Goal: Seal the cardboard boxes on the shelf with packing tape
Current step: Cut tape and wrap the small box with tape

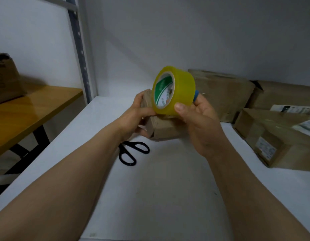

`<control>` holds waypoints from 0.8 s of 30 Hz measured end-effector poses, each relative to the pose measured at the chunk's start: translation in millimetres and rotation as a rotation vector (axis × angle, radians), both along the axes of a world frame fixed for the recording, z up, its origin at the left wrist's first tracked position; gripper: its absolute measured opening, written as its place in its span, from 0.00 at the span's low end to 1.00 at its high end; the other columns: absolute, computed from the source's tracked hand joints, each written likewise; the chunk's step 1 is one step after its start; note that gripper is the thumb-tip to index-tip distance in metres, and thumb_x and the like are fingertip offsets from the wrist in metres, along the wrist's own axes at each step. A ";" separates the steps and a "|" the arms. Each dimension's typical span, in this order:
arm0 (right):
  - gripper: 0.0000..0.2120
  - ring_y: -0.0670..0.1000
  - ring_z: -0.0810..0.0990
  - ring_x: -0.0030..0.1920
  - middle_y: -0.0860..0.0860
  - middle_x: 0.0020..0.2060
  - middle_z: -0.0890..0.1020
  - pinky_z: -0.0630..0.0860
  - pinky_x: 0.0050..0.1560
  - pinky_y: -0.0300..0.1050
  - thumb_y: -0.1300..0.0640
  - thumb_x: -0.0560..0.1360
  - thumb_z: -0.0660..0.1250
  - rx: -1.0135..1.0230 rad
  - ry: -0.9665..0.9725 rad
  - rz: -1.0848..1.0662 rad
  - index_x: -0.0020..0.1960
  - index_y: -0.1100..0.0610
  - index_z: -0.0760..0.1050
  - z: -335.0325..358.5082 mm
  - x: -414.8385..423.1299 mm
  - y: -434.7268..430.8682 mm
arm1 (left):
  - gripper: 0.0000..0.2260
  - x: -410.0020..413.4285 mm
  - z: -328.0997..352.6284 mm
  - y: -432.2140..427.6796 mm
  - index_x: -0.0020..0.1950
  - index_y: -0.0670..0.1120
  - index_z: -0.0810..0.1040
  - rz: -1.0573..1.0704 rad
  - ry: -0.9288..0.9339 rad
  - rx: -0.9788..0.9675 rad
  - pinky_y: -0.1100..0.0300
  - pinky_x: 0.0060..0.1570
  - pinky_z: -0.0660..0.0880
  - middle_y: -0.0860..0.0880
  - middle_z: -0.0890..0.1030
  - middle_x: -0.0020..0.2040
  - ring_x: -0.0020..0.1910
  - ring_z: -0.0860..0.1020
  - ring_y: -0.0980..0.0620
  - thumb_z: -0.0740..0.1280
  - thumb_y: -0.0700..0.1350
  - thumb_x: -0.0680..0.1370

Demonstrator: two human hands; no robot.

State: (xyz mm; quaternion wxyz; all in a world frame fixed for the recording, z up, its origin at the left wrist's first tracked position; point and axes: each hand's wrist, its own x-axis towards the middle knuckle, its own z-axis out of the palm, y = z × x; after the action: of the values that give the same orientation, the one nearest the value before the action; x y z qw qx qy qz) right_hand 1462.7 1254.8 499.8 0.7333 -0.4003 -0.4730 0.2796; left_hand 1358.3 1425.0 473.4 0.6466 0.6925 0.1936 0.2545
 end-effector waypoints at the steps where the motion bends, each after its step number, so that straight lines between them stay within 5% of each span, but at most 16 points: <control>1: 0.20 0.53 0.84 0.56 0.54 0.55 0.85 0.80 0.54 0.46 0.61 0.75 0.69 -0.007 0.010 -0.040 0.66 0.60 0.73 -1.4 -0.7 5.8 | 0.28 2.4 -1.0 -1.7 0.73 0.58 0.63 0.002 0.018 -0.055 0.37 0.40 0.82 0.44 0.77 0.60 0.50 0.83 0.40 0.70 0.44 0.77; 3: 0.17 0.54 0.85 0.55 0.55 0.54 0.86 0.80 0.53 0.47 0.60 0.77 0.69 -0.059 0.014 -0.141 0.66 0.61 0.75 -4.9 -1.1 16.6 | 0.25 6.6 -3.3 -5.5 0.71 0.52 0.65 0.011 0.074 -0.097 0.39 0.42 0.82 0.44 0.77 0.59 0.50 0.82 0.43 0.70 0.46 0.77; 7: 0.14 0.51 0.85 0.53 0.54 0.54 0.86 0.81 0.52 0.45 0.59 0.80 0.68 -0.127 0.005 -0.225 0.64 0.61 0.77 -11.6 2.6 29.0 | 0.43 5.3 -3.4 0.9 0.75 0.49 0.67 0.069 0.199 0.106 0.55 0.54 0.80 0.47 0.72 0.70 0.60 0.78 0.49 0.75 0.58 0.62; 9: 0.15 0.53 0.85 0.55 0.55 0.55 0.86 0.81 0.54 0.46 0.60 0.78 0.69 -0.137 0.004 -0.195 0.64 0.61 0.76 -14.4 3.5 32.4 | 0.45 -1.6 -3.0 3.3 0.83 0.51 0.49 -0.042 0.181 0.110 0.76 0.44 0.73 0.55 0.66 0.73 0.62 0.73 0.58 0.74 0.47 0.74; 11: 0.14 0.53 0.85 0.55 0.56 0.55 0.86 0.81 0.55 0.46 0.62 0.79 0.69 -0.159 -0.017 -0.187 0.63 0.61 0.76 -16.0 3.6 36.3 | 0.49 -11.0 0.1 -4.8 0.81 0.53 0.35 -0.114 0.230 0.179 0.83 0.40 0.68 0.63 0.61 0.73 0.65 0.64 0.63 0.72 0.40 0.78; 13: 0.14 0.53 0.85 0.56 0.56 0.55 0.86 0.81 0.56 0.47 0.62 0.79 0.69 -0.173 -0.027 -0.190 0.64 0.61 0.76 -16.9 3.7 39.7 | 0.60 -8.8 -11.0 -0.8 0.79 0.53 0.27 -0.138 0.246 0.304 0.79 0.55 0.68 0.66 0.57 0.72 0.71 0.60 0.63 0.78 0.44 0.73; 16: 0.12 0.52 0.85 0.55 0.55 0.55 0.86 0.81 0.54 0.45 0.62 0.80 0.68 -0.162 0.004 -0.170 0.63 0.60 0.76 -16.6 4.6 40.8 | 0.72 -3.1 -20.7 0.4 0.77 0.53 0.25 -0.065 0.255 0.468 0.60 0.74 0.63 0.55 0.54 0.81 0.78 0.59 0.55 0.84 0.55 0.61; 18: 0.11 0.52 0.85 0.54 0.55 0.54 0.86 0.81 0.52 0.44 0.63 0.80 0.67 -0.154 0.028 -0.147 0.62 0.60 0.76 -16.0 5.9 40.1 | 0.70 0.0 -21.8 1.6 0.80 0.54 0.29 -0.072 0.212 0.466 0.58 0.72 0.68 0.53 0.60 0.80 0.75 0.66 0.55 0.84 0.53 0.62; 22: 0.12 0.52 0.86 0.52 0.56 0.54 0.86 0.81 0.51 0.45 0.62 0.80 0.67 -0.155 0.021 -0.141 0.63 0.61 0.75 -16.9 7.3 40.0 | 0.49 6.3 -16.8 5.1 0.75 0.53 0.61 -0.016 0.144 0.568 0.53 0.63 0.78 0.57 0.71 0.65 0.63 0.75 0.60 0.85 0.50 0.61; 24: 0.12 0.52 0.86 0.52 0.56 0.53 0.86 0.81 0.50 0.45 0.62 0.80 0.67 -0.170 0.018 -0.139 0.63 0.61 0.75 -15.8 8.6 40.8 | 0.51 8.9 -16.7 9.1 0.75 0.51 0.61 0.004 0.159 0.593 0.54 0.61 0.78 0.55 0.69 0.64 0.63 0.73 0.57 0.84 0.54 0.59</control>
State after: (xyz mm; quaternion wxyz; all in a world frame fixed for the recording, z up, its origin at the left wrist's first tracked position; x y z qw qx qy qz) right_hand 1471.3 1295.6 483.9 0.7186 -0.4907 -0.4119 0.2707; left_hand 1367.1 1434.1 456.7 0.3986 0.8685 0.1621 0.2462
